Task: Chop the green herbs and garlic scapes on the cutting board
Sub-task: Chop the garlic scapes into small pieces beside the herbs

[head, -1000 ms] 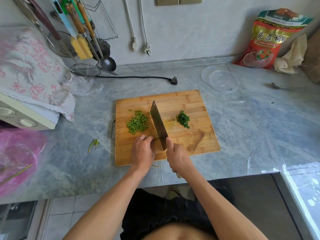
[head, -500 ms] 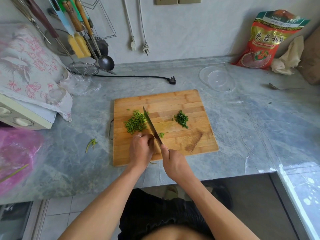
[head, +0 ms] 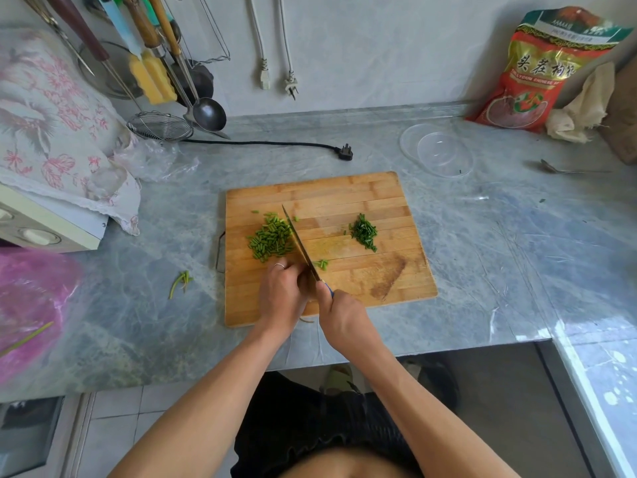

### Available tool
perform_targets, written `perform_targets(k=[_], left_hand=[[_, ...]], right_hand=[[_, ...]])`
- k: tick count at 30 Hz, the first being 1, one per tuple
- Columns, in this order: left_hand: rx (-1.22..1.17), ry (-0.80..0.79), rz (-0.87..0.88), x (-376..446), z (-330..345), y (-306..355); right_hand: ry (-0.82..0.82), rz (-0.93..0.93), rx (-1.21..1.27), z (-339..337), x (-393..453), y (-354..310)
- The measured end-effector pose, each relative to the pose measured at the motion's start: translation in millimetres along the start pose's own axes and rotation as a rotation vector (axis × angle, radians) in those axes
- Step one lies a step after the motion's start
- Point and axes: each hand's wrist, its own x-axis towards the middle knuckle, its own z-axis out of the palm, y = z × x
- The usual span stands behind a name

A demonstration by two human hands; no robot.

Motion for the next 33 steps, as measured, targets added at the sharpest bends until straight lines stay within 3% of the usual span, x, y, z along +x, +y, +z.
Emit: perform_targets(k=[2,3,4,6,15,23,26,30,31,32,33], left_hand=[[0.005,0.002,-0.010,-0.6,0.5,-0.6],[0.011,0.001,-0.017,-1.7,1.4,-2.0],[0.018,0.002,-0.024,-1.9,2.4,-4.1],[0.022,0.011,-0.038,-3.7,3.7,-6.4],[0.055,0.034,-0.030,-10.1,3.3,-7.8],[-0.016,0.087,-0.106,0.2,2.7,-3.3],[-0.013,0.079,-0.105,2.4,1.6,-1.3],[0.002,0.061,-0.097,2.4,1.3,-4.6],[0.003,0.056,-0.094,2.6,2.1,-5.7],[0.004,0.051,-0.091,2.6,2.9,-6.7],[0.004,0.047,-0.085,2.7,3.4,-7.5]], right_hand=[[-0.128,0.089,0.174,-18.2,9.2,-15.3],[-0.146,0.191,0.329,-19.8,11.4,-18.7],[-0.062,0.257,0.371,-16.0,16.6,-20.3],[-0.155,0.448,0.461,-11.9,17.6,-13.2],[-0.178,0.454,0.554,-22.6,13.5,-6.9],[-0.115,0.326,0.431,-32.7,3.9,-15.1],[-0.187,0.391,0.575,-32.0,0.0,-16.2],[-0.024,0.168,0.392,-17.7,-3.2,-5.0],[-0.024,0.218,0.420,-17.8,-5.1,-5.1],[-0.129,0.322,0.517,-22.7,-3.0,-13.2],[-0.125,0.287,0.454,-21.4,-2.6,-17.4]])
